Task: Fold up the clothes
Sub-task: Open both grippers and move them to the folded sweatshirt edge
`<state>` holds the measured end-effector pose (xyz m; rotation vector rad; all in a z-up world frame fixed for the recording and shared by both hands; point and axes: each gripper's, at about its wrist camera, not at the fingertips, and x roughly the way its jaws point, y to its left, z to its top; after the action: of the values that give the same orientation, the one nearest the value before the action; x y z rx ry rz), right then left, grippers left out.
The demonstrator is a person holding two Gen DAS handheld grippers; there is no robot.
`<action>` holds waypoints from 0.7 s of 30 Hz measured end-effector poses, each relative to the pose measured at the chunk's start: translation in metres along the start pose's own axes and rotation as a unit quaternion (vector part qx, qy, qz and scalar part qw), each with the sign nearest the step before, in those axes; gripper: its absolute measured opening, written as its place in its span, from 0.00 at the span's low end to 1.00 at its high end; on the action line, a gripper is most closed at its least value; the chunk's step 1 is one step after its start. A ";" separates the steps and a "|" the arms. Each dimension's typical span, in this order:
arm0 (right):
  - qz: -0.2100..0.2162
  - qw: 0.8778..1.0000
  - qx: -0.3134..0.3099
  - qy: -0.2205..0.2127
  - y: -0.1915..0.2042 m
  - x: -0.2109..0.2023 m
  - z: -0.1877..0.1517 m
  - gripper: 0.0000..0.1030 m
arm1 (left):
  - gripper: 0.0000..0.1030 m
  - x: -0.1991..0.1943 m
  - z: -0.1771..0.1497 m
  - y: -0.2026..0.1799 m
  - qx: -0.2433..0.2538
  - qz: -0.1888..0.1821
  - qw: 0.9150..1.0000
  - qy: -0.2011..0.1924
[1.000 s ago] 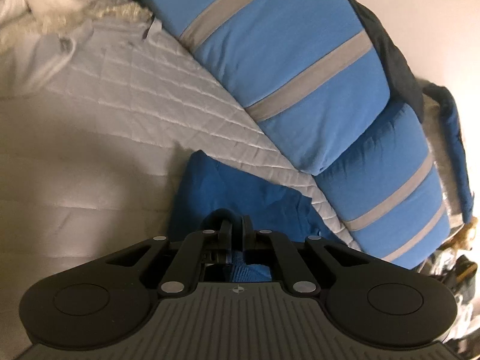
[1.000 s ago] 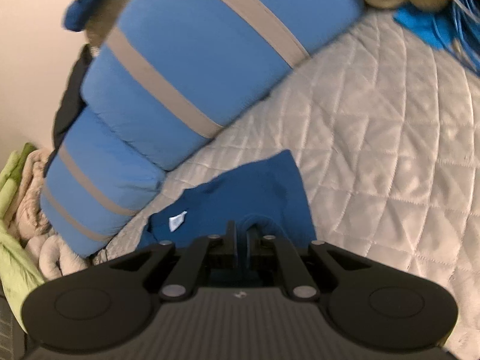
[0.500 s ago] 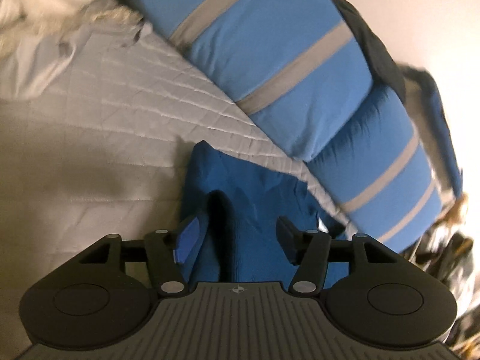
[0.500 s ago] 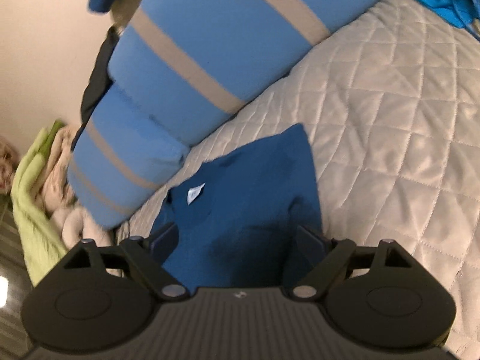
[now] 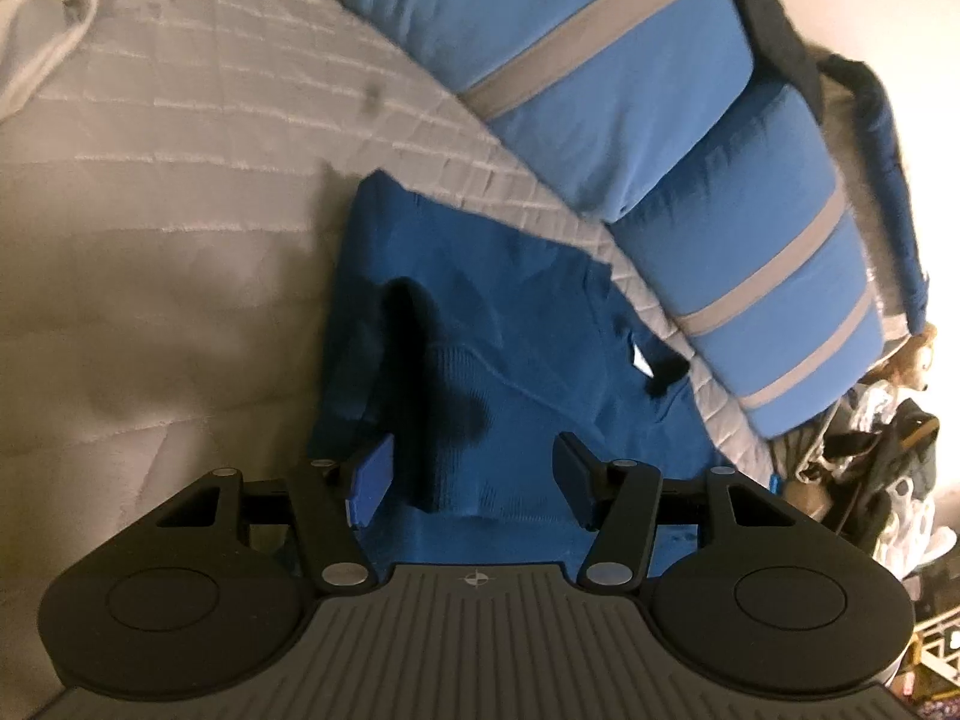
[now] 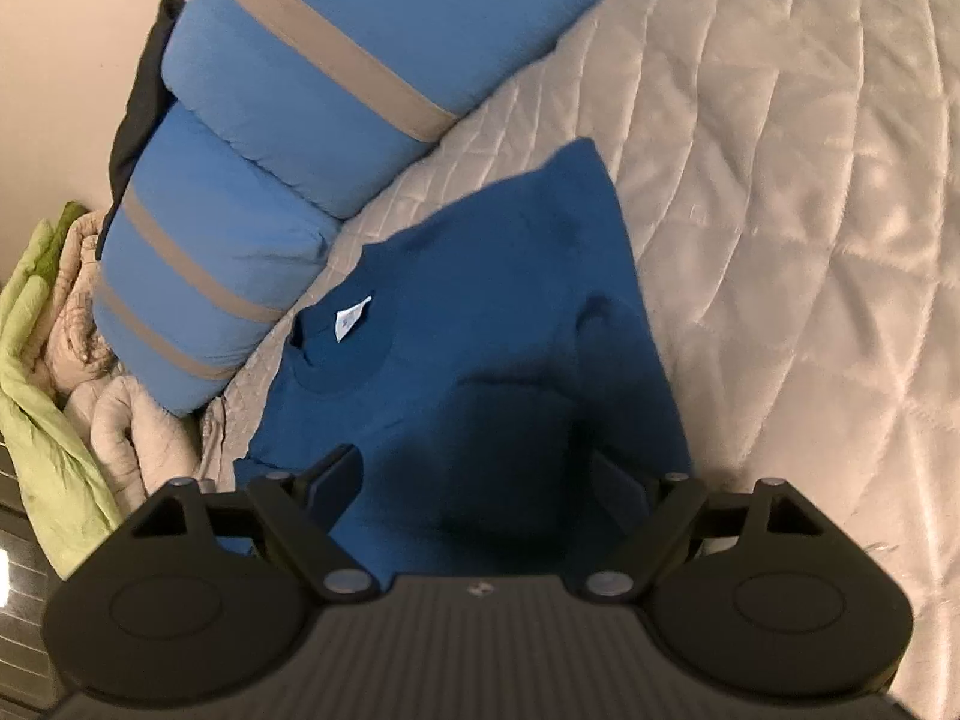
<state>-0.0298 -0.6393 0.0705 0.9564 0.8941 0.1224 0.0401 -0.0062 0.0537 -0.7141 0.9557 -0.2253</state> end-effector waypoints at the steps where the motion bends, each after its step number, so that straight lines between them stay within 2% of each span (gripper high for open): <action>1: 0.008 1.000 0.008 0.004 -0.001 0.002 0.001 0.85 | 0.55 0.002 0.002 0.001 -0.009 -0.004 1.000 0.001; 5: 0.045 0.998 0.043 0.010 -0.004 0.008 0.007 0.86 | 0.55 0.009 0.015 0.004 -0.042 -0.024 0.999 -0.001; 13: 0.112 0.986 0.112 -0.044 -0.017 0.010 0.040 0.84 | 0.55 0.020 0.045 -0.004 -0.063 -0.039 0.996 -0.042; 17: 0.112 0.985 0.087 -0.096 -0.013 0.007 0.055 0.85 | 0.55 0.024 0.051 -0.005 -0.070 -0.043 0.995 -0.059; 21: 0.095 0.987 0.069 -0.110 -0.014 0.003 0.061 0.85 | 0.55 0.023 0.051 0.000 -0.070 -0.049 0.994 -0.064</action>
<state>0.0116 -0.6861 0.0744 1.1607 0.6136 0.1163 0.0947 0.0064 0.0571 -0.8959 0.8209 -0.1977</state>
